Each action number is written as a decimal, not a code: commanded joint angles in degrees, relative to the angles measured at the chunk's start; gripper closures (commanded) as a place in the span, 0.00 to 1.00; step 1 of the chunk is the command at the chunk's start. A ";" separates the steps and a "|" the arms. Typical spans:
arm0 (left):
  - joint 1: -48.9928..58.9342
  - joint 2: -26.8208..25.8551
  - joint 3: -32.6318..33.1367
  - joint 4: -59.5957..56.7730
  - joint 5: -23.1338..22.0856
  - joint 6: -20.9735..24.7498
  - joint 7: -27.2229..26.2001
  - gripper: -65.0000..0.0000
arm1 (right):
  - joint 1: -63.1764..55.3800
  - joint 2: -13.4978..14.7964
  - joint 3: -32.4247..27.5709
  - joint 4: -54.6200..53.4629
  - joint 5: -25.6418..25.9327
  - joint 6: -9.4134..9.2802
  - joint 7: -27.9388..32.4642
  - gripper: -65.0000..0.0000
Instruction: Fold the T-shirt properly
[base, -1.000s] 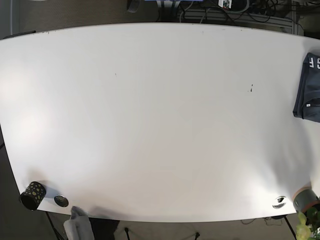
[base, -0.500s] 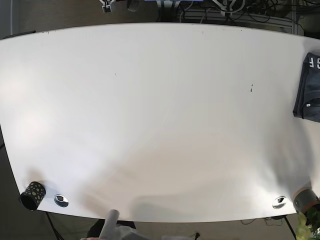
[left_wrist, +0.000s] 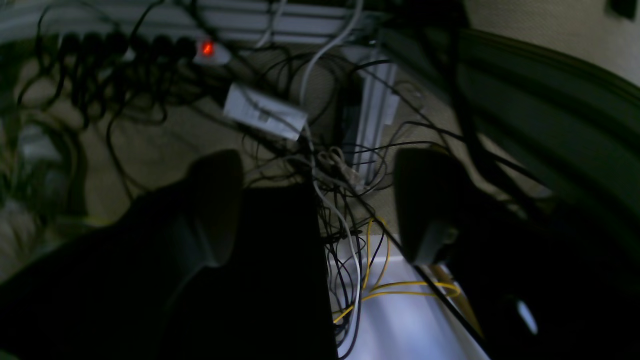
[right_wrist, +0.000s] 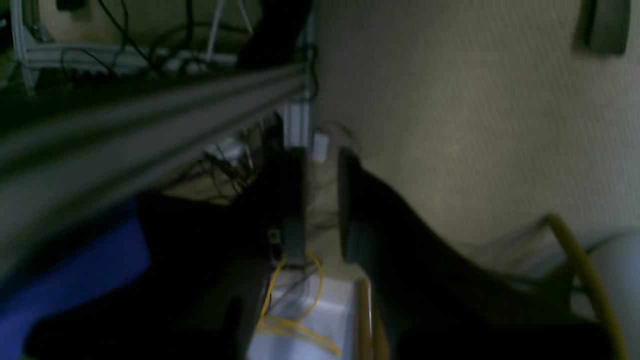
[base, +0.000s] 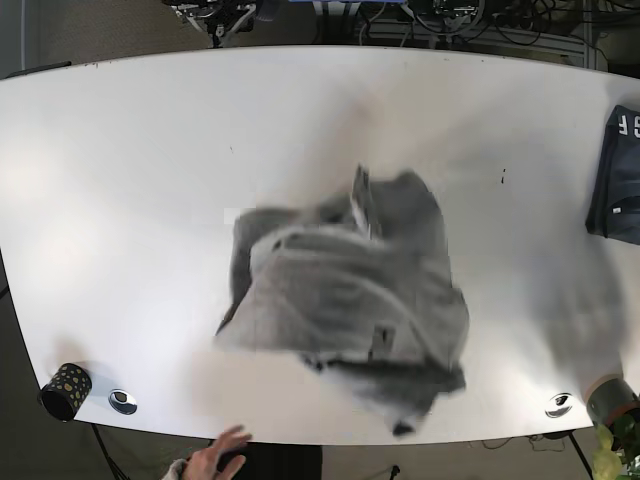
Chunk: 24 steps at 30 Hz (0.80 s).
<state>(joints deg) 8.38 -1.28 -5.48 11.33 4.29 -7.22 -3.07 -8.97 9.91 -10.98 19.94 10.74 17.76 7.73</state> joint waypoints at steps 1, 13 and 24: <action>0.19 -0.08 1.48 0.23 -0.29 0.32 -0.23 0.38 | -0.13 0.51 -0.05 0.14 0.11 0.22 0.67 0.85; 10.83 0.00 1.83 15.70 -0.38 0.23 -0.49 0.56 | -14.46 0.95 6.81 15.35 0.11 0.13 0.67 0.85; 29.46 -0.44 1.83 44.18 -0.29 0.23 -0.05 0.57 | -32.21 1.03 14.19 39.62 0.73 0.57 -9.79 0.85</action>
<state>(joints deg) 35.59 -1.39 -3.68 51.79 3.95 -6.85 -2.81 -38.46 10.46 2.11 55.16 11.05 18.06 -0.86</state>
